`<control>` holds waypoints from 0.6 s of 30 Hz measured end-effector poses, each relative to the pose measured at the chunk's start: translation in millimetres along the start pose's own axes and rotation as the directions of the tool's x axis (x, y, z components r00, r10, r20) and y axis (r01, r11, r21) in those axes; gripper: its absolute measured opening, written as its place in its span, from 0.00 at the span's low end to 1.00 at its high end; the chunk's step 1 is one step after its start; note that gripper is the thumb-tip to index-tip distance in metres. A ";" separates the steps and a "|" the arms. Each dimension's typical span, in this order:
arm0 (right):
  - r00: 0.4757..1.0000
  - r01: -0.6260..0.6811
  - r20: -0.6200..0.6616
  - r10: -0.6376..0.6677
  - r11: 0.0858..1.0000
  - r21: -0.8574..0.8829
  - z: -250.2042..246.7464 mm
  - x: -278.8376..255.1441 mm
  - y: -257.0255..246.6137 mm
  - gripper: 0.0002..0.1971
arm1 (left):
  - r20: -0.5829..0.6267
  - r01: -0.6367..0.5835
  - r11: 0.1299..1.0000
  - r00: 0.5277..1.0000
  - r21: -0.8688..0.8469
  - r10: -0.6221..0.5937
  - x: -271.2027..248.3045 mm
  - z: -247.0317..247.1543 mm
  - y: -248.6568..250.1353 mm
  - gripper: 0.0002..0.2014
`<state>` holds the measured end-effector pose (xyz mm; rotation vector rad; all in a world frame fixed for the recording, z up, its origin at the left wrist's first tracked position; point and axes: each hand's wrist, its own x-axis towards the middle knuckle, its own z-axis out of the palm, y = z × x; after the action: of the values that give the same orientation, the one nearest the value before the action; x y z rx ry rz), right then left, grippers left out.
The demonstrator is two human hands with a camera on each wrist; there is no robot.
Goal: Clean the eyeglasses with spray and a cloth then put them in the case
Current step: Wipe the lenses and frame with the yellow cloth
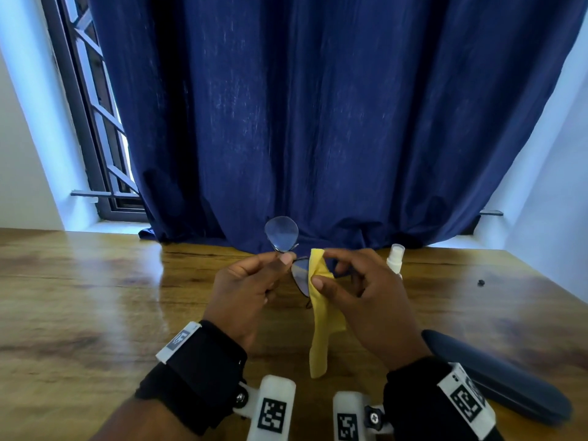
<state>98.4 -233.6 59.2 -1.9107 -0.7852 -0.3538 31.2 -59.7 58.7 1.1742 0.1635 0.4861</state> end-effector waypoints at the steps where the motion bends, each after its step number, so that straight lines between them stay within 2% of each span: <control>1: 1.000 0.016 -0.006 -0.016 1.000 0.007 0.3 -0.3 -1.5 0.21 | -0.001 -0.006 1.000 1.000 -0.010 0.006 -0.2 0.2 0.6 0.09; 5: 0.998 0.053 0.016 -0.053 0.999 0.009 3.2 -2.9 -7.3 0.22 | 0.042 -0.084 0.993 0.996 0.082 0.081 -5.6 4.8 -3.5 0.07; 9: 0.995 -0.018 -0.096 0.023 0.998 0.052 4.6 -1.9 -3.5 0.16 | 0.113 -0.185 0.961 0.980 0.203 0.165 -10.3 8.1 -5.7 0.06; 12: 0.992 -0.057 -0.103 0.071 0.990 0.128 3.2 -0.3 0.9 0.08 | 0.118 -0.197 0.952 0.978 0.235 0.173 -10.9 7.9 -2.6 0.05; 15: 0.996 -0.042 -0.072 0.050 0.993 0.113 0.2 -0.3 2.5 0.04 | 0.072 -0.180 0.956 0.983 0.231 0.168 -10.7 7.4 -1.2 0.05; 18: 0.998 0.022 -0.060 -0.019 0.998 0.053 1.0 -0.7 1.6 0.13 | 0.024 -0.137 0.974 0.991 0.182 0.135 -8.0 6.1 -0.3 0.06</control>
<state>98.8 -233.4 57.2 -1.8353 -0.7678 -0.3972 26.4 -68.6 59.8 1.3741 0.1200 0.5944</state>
